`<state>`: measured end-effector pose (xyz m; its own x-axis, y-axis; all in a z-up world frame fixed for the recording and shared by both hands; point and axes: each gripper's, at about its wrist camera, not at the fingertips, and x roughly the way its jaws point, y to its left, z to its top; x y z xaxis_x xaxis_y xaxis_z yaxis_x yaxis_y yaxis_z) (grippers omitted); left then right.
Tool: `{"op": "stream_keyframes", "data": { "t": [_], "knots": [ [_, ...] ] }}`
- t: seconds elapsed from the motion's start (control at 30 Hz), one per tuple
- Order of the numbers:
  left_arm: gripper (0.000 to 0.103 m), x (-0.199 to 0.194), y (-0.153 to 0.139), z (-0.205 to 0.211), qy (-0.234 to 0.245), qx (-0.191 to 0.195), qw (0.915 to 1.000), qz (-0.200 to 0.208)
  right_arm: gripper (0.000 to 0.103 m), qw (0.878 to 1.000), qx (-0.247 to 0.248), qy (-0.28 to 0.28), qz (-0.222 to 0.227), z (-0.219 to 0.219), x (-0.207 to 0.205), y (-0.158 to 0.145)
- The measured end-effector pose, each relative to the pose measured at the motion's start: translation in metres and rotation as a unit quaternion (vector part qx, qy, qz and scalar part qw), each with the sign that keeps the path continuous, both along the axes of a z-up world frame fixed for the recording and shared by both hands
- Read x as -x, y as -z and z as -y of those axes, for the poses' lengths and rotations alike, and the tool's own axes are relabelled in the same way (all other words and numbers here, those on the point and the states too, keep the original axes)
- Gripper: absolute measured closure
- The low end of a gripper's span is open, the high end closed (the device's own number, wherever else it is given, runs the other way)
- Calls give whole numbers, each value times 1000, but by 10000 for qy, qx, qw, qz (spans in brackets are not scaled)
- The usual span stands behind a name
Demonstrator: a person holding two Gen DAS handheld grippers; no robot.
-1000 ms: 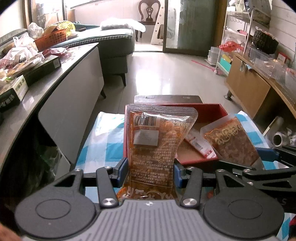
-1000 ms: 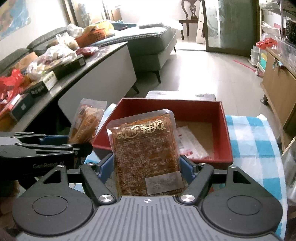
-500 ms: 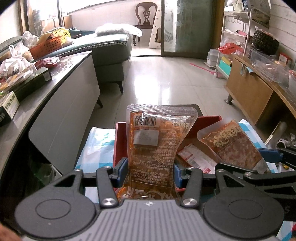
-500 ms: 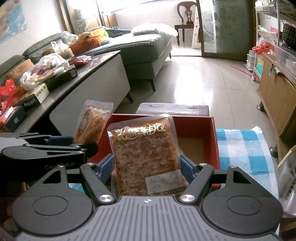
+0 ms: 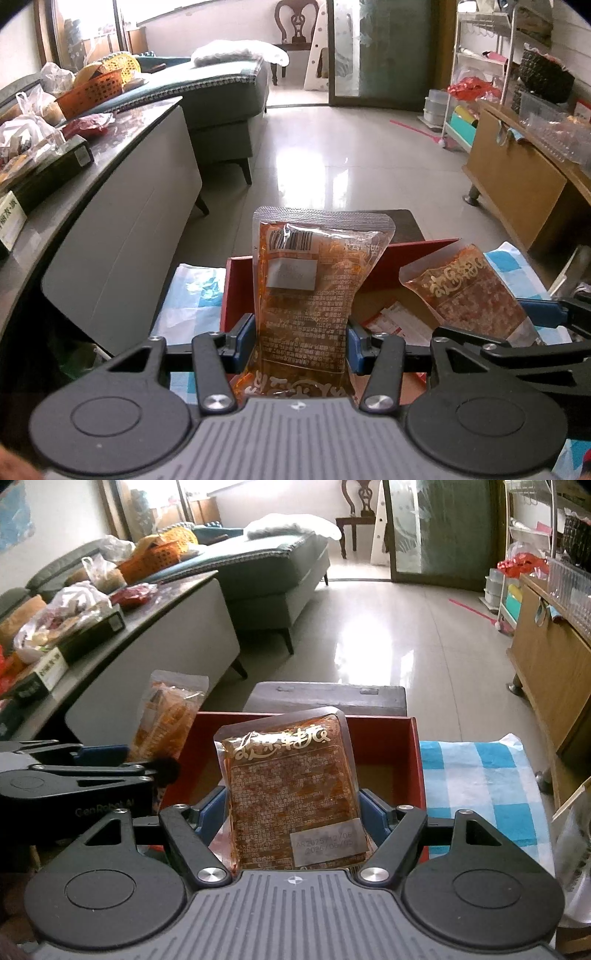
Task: Organize snacks
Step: 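Lift both held snack packs and carry them over the red tray, then lower both packs into the red tray and open both tools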
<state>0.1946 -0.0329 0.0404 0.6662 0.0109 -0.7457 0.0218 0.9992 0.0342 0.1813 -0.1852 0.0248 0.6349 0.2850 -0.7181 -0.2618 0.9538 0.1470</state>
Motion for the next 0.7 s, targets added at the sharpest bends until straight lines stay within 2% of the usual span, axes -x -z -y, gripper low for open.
{"op": "stream_keyframes", "data": {
  "t": [0.47, 0.6, 0.7],
  "knots": [
    [59, -26, 38, 10, -43, -180, 9991, -379, 23, 9988, 158, 136, -449, 1, -31, 40],
    [59, -29, 44, 9, -56, -198, 9986, -490, 20, 9983, 185, 172, -523, 0, -35, 46],
    [56, -29, 47, 10, -44, -343, 9981, -513, 19, 9974, 266, 211, -642, 0, -37, 52]
  ]
}}
